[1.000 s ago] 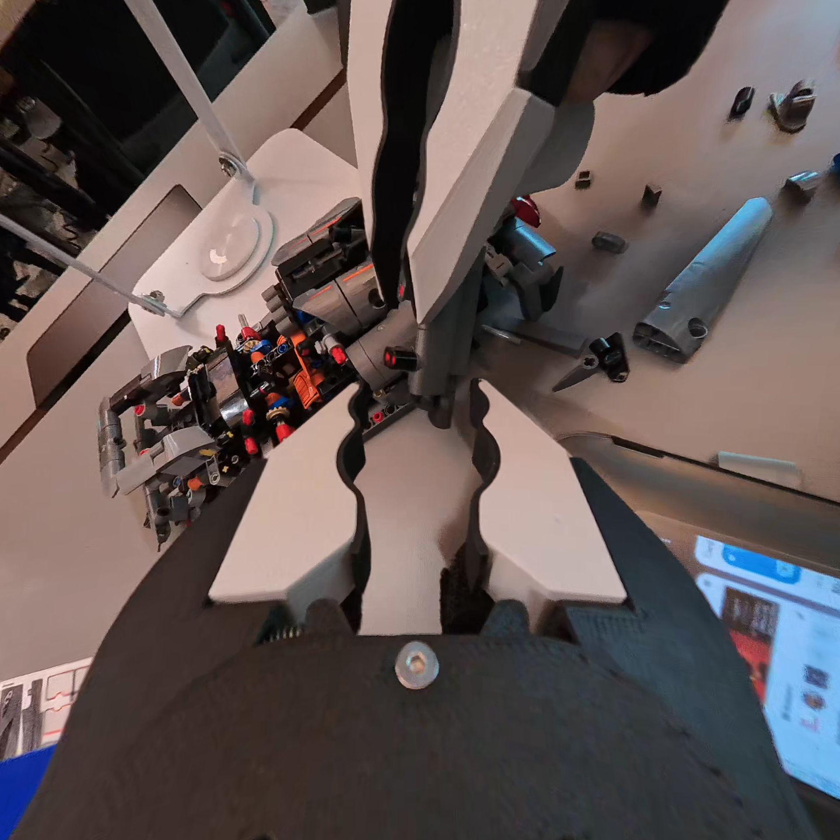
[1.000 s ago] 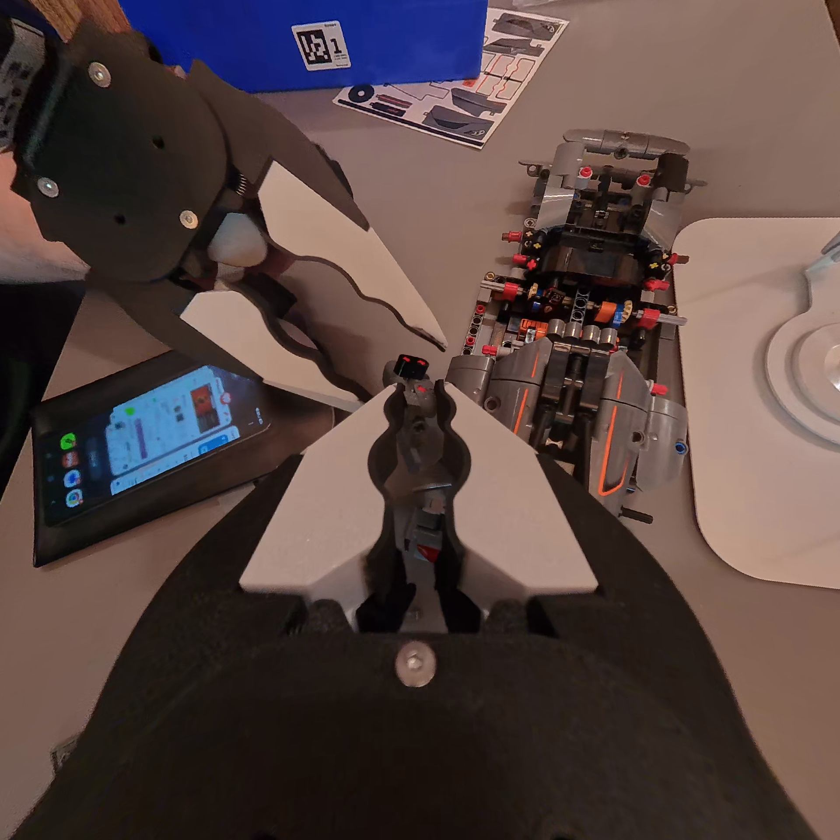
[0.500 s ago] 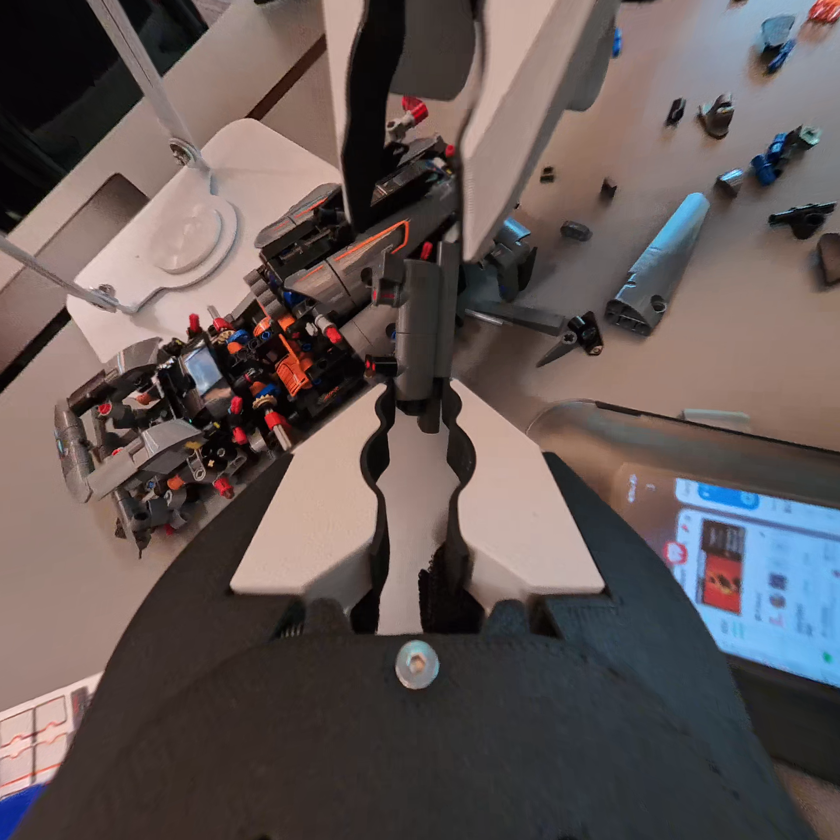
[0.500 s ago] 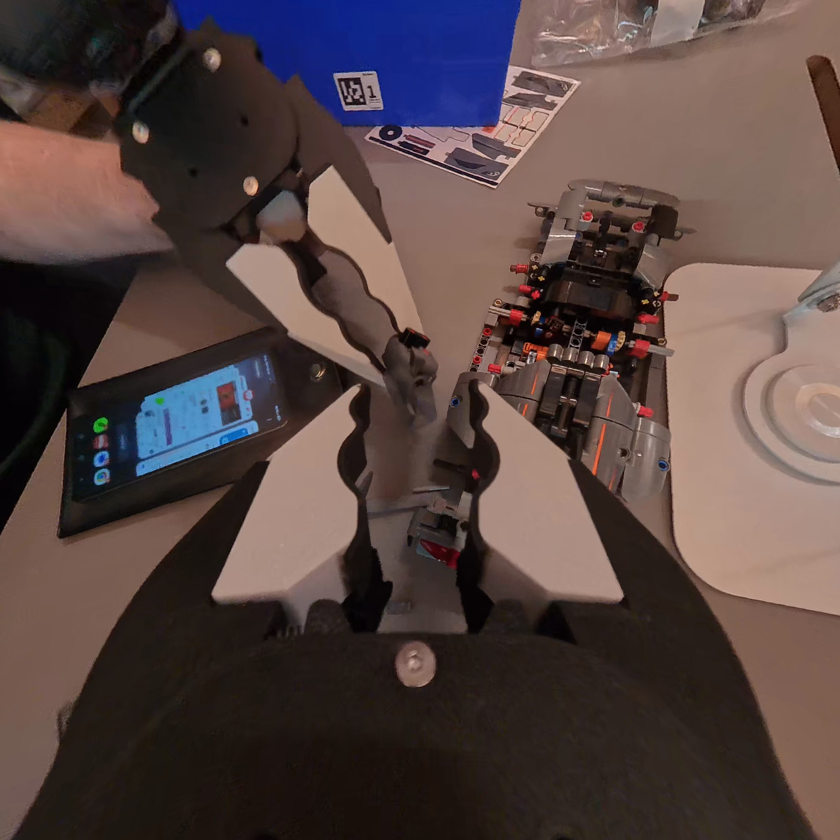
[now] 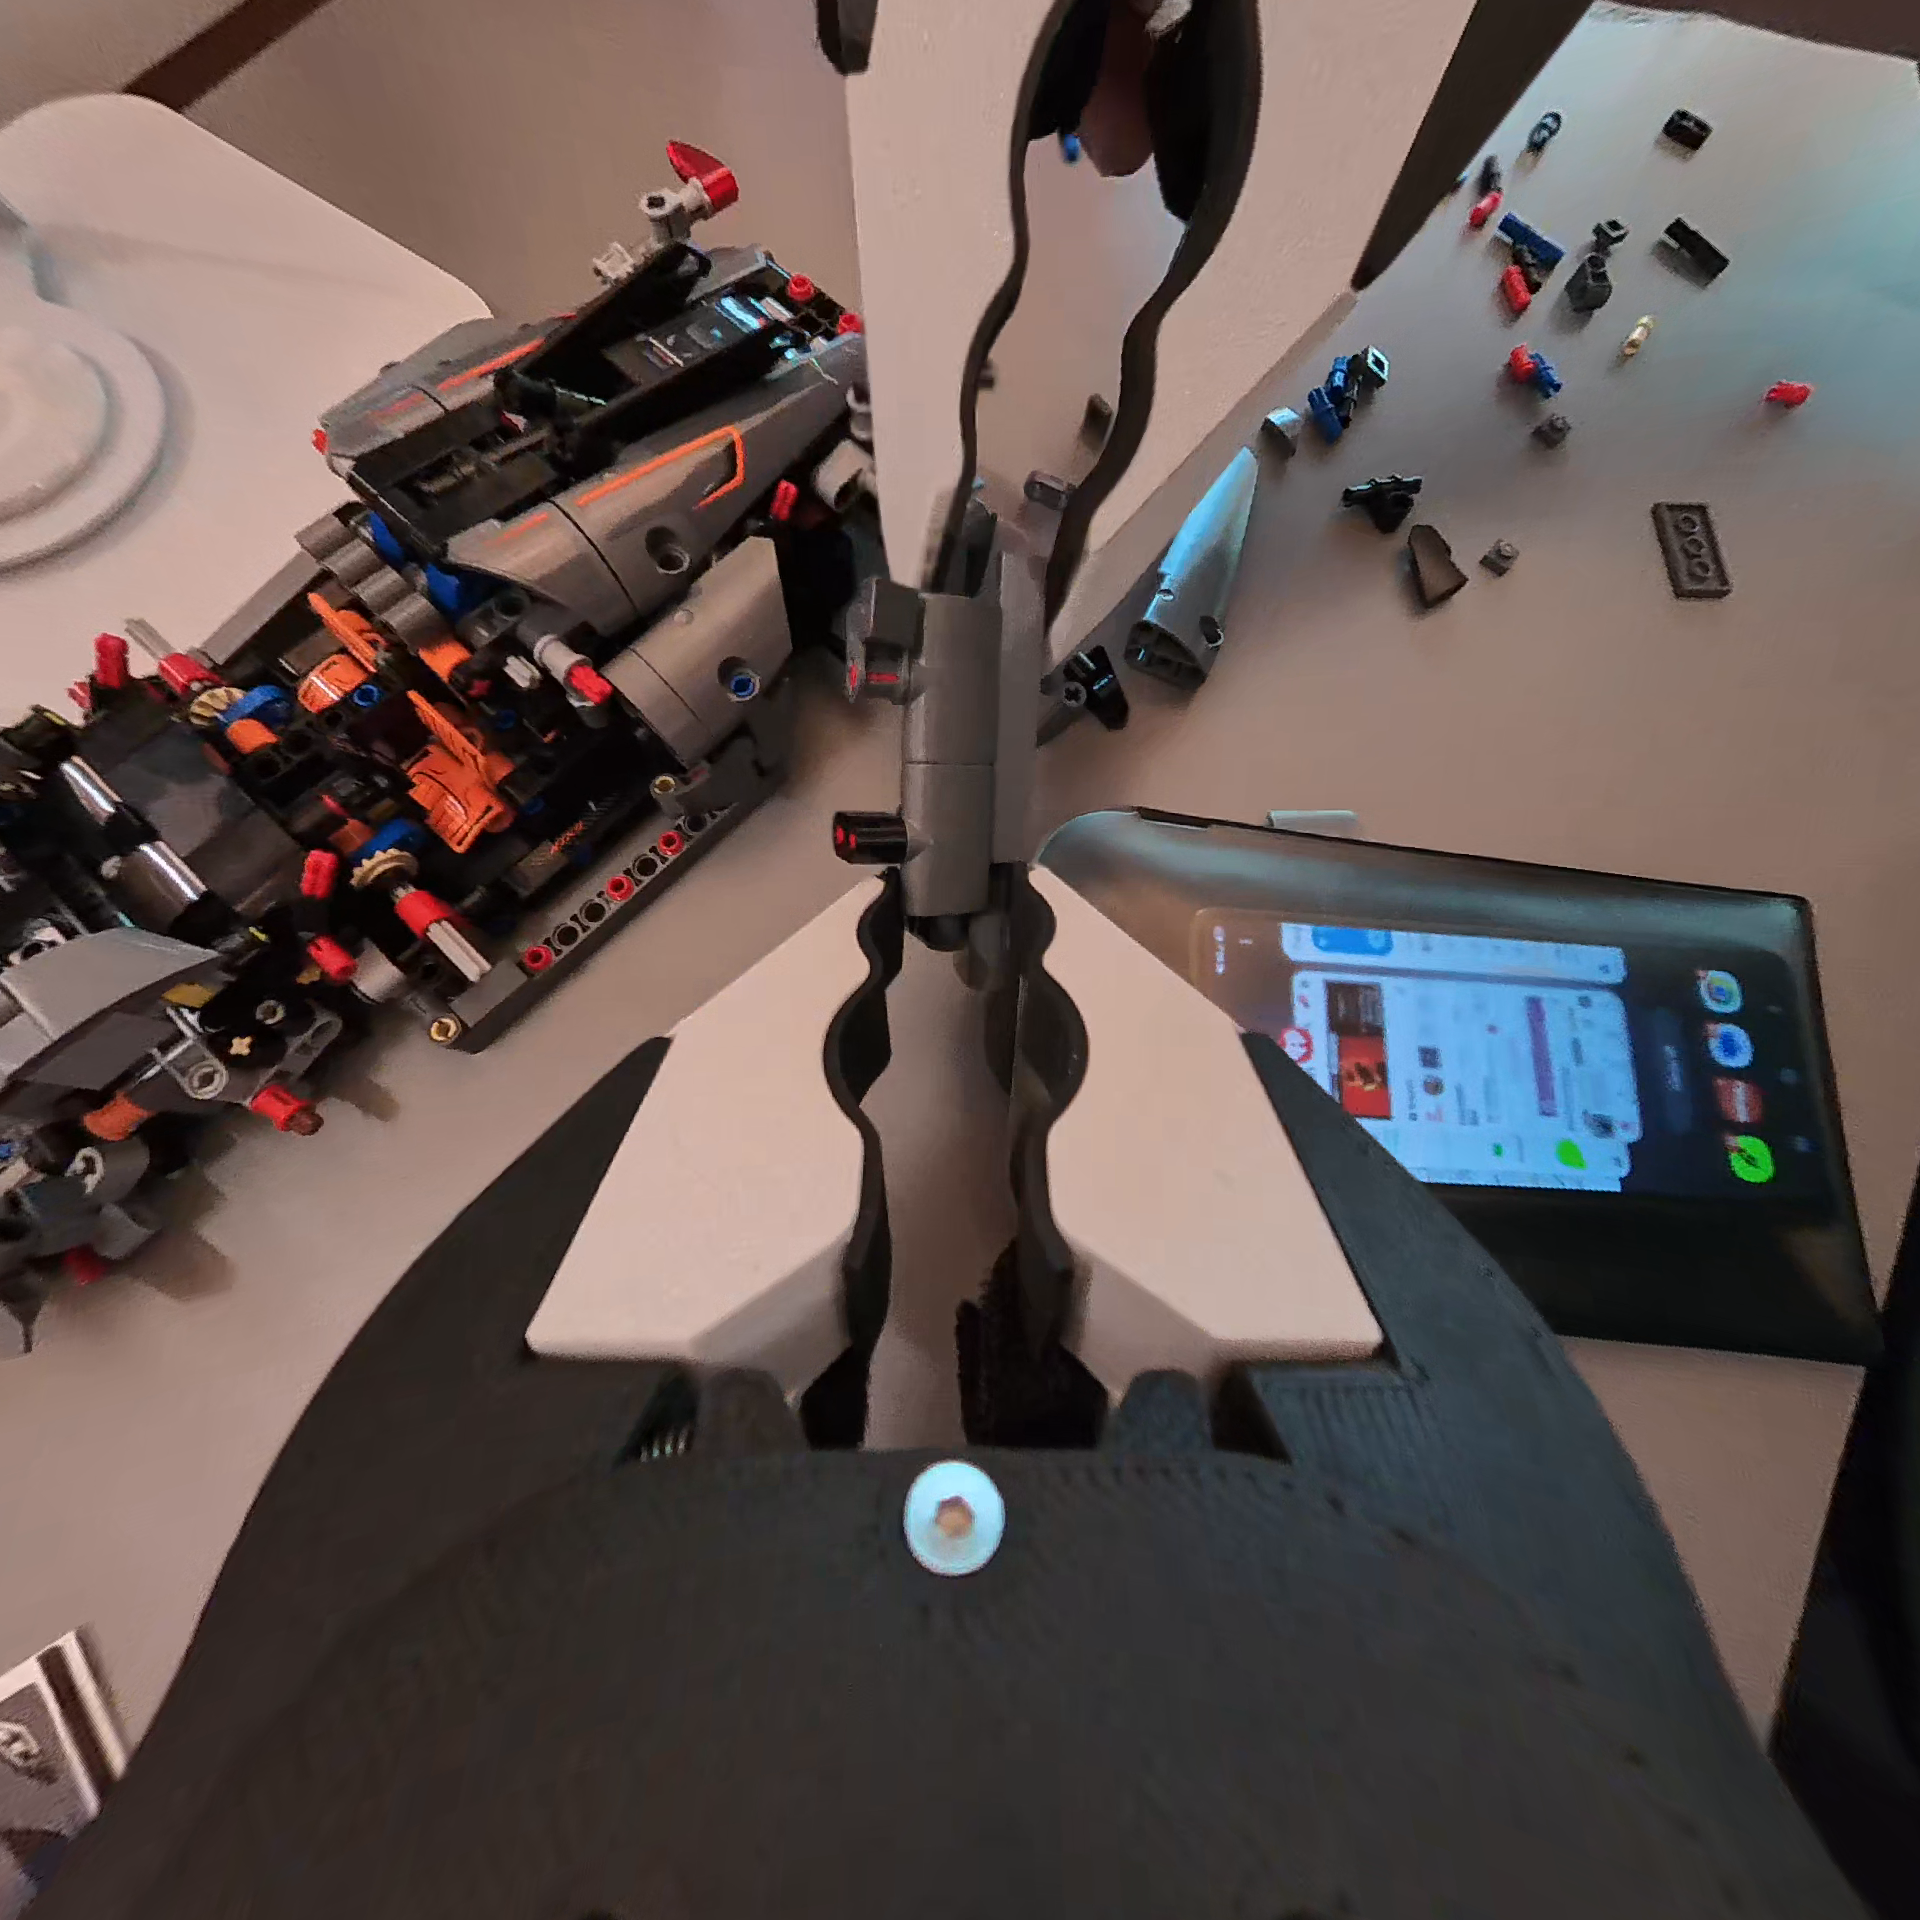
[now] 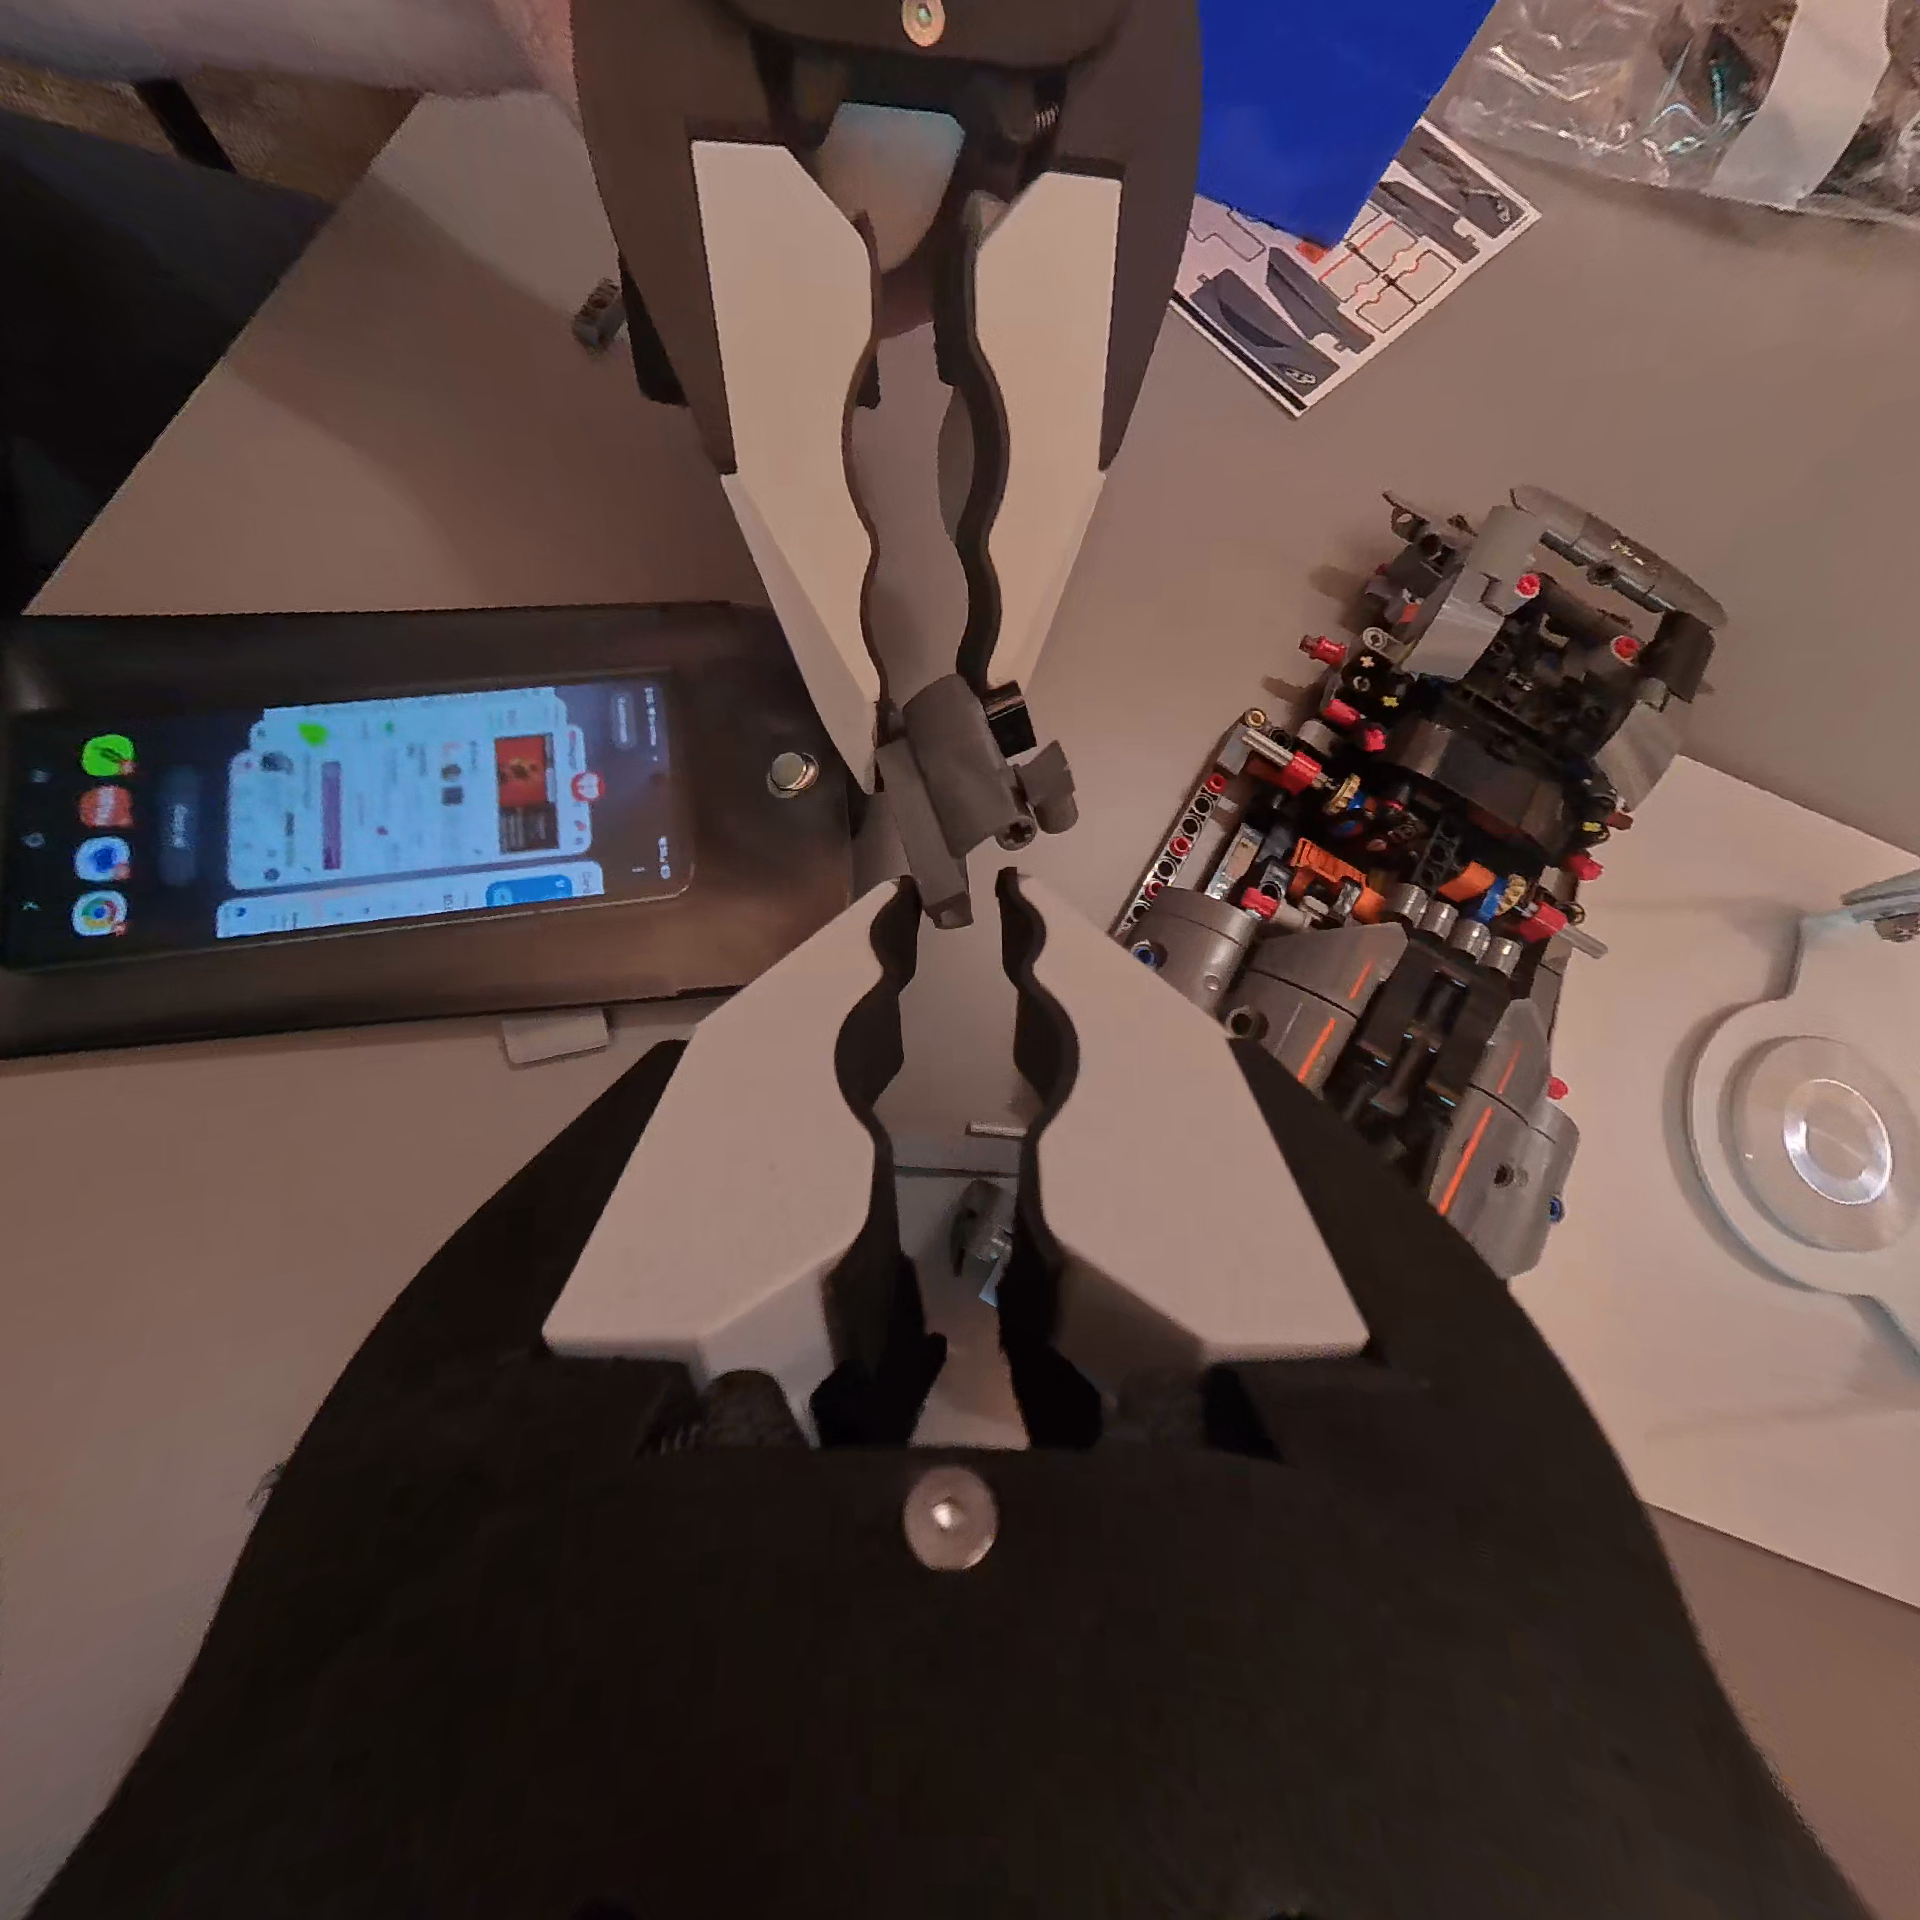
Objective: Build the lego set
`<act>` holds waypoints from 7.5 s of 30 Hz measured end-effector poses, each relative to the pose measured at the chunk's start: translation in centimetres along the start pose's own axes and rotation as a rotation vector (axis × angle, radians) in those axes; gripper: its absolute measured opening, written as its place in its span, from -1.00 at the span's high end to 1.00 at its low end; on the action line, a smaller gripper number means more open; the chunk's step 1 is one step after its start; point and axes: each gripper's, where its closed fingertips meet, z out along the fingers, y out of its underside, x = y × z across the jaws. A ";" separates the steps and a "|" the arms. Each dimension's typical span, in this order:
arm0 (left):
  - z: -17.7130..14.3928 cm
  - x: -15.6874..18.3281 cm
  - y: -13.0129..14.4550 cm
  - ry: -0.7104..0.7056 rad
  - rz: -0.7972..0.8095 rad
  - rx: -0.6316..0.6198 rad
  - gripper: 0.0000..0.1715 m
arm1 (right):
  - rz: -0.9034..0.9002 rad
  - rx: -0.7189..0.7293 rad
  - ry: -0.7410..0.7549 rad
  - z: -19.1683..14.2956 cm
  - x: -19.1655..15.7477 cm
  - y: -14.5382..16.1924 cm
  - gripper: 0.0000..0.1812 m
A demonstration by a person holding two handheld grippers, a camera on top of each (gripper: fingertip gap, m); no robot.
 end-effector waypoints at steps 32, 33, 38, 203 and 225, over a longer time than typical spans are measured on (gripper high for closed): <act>-0.3 -2.6 -0.3 -0.349 0.067 0.072 0.44 | 0.140 0.021 -0.010 1.0 0.5 0.2 0.95; -0.3 -2.6 -0.5 -0.388 0.097 0.063 0.42 | 0.149 0.025 -0.011 1.0 0.5 0.1 0.94; 0.3 -2.7 -1.5 -0.582 0.260 0.009 0.40 | 0.195 0.041 -0.012 1.0 0.7 -0.1 0.95; -0.8 -7.8 -1.8 -0.563 0.483 0.121 0.64 | -0.007 -0.383 0.464 -4.7 8.6 11.9 0.06; -0.5 -7.7 -1.9 -0.562 0.483 0.120 0.64 | -0.073 -0.400 0.409 -5.0 7.4 11.3 0.08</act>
